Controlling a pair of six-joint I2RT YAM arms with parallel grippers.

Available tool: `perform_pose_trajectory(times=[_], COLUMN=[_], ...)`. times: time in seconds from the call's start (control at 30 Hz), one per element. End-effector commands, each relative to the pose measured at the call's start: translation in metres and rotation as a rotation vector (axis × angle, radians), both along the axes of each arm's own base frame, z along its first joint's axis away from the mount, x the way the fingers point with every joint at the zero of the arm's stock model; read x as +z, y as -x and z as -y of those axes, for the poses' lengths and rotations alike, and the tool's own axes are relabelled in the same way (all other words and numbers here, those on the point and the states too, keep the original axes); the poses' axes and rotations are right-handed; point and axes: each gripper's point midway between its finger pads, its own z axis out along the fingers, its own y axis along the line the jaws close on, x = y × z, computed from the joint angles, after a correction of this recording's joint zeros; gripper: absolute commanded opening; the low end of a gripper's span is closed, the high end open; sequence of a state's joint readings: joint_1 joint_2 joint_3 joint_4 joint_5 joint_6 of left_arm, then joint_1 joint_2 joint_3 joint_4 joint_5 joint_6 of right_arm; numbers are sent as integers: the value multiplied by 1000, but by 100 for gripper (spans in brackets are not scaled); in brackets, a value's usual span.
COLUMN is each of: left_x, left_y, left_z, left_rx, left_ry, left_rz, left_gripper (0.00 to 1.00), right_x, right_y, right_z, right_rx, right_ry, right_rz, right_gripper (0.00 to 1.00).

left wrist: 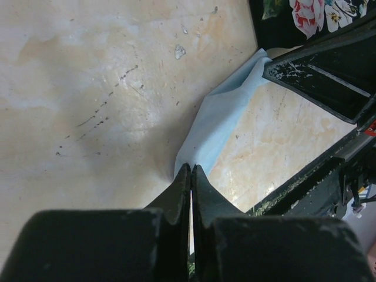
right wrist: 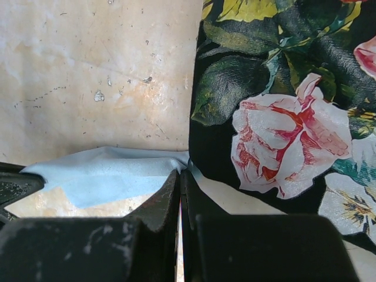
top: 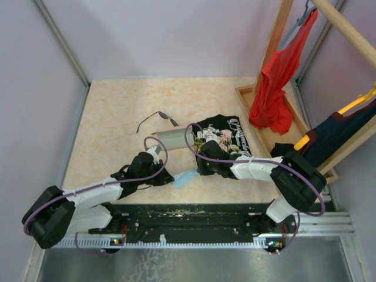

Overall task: Organize the sunglasses
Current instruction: Pick up the glasses cleaning cloth from the center of the board.

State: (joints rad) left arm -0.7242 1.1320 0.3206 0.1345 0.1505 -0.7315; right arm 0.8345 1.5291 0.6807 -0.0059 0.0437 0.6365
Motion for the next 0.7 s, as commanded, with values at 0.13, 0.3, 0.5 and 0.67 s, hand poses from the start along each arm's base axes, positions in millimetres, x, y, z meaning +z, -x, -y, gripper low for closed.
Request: perform_pose_trajectory(times=[0.13, 0.3, 0.5, 0.67], left_x=[11, 22, 29, 28], left_y=[-24, -43, -71, -94], left_z=[-5, -11, -23, -34], left_rx=[41, 83, 139, 168], left_ry=[-73, -129, -182, -218], left_rz=[99, 155, 202, 218], left_gripper=[0, 0, 0, 0], right_x=[36, 50, 60, 70], right_y=[-16, -26, -50, -73], right_z=[-20, -29, -37, -40], right_rx=[30, 32, 0, -13], right_ry=[-97, -117, -124, -137], right_rz=[95, 129, 166, 204], right_gripper=[0, 0, 0, 0])
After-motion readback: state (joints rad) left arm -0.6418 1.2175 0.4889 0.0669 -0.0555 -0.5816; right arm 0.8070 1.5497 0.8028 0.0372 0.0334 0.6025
